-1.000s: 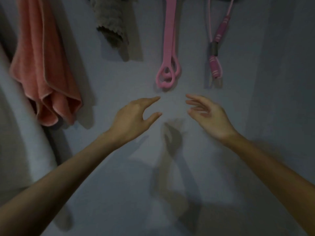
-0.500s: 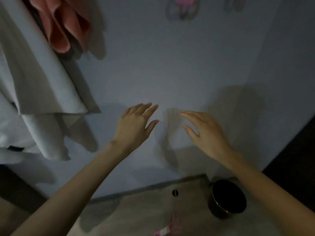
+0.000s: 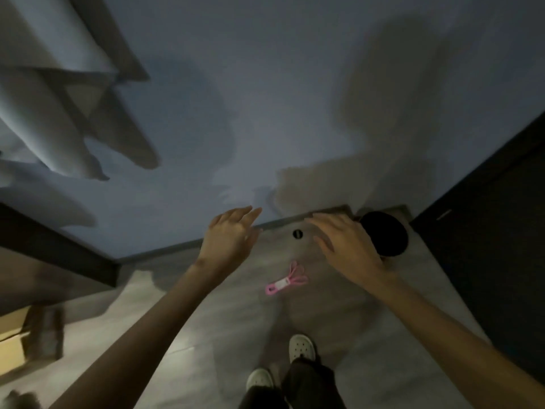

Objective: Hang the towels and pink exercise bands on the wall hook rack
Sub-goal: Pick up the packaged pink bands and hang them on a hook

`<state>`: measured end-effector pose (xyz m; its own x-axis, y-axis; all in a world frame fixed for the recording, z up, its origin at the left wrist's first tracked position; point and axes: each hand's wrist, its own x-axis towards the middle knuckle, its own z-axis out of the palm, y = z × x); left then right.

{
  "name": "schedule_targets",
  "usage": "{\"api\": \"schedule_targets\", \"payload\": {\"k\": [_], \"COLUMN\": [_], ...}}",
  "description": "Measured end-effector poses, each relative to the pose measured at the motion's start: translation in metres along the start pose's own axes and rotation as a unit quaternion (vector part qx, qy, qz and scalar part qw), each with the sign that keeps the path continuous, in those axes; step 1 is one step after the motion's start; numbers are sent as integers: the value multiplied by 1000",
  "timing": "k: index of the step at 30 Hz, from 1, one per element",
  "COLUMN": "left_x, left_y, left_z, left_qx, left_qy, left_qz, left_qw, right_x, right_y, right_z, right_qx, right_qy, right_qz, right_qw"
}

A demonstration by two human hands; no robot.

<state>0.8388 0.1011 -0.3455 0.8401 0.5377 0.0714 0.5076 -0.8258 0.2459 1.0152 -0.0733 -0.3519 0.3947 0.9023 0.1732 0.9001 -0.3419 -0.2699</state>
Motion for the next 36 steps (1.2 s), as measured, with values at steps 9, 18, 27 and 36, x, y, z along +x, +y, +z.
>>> {"api": "schedule_targets", "payload": {"k": [9, 18, 27, 36], "left_x": [24, 36, 47, 44], "left_y": [3, -19, -90, -158], "left_z": [142, 317, 557, 771], "left_qx": [4, -8, -32, -91], "left_qy": [-175, -257, -290, -279], "left_qz": [-65, -115, -115, -118], "left_qw": [982, 960, 950, 949], "right_x": [-8, -4, -18, -27], "right_y": [74, 143, 213, 266], "right_z": [117, 268, 521, 729], "right_qx": [55, 69, 47, -24], "right_qy": [-128, -216, -256, -280], "right_qz": [60, 68, 62, -30], "right_qw": [989, 972, 964, 959]}}
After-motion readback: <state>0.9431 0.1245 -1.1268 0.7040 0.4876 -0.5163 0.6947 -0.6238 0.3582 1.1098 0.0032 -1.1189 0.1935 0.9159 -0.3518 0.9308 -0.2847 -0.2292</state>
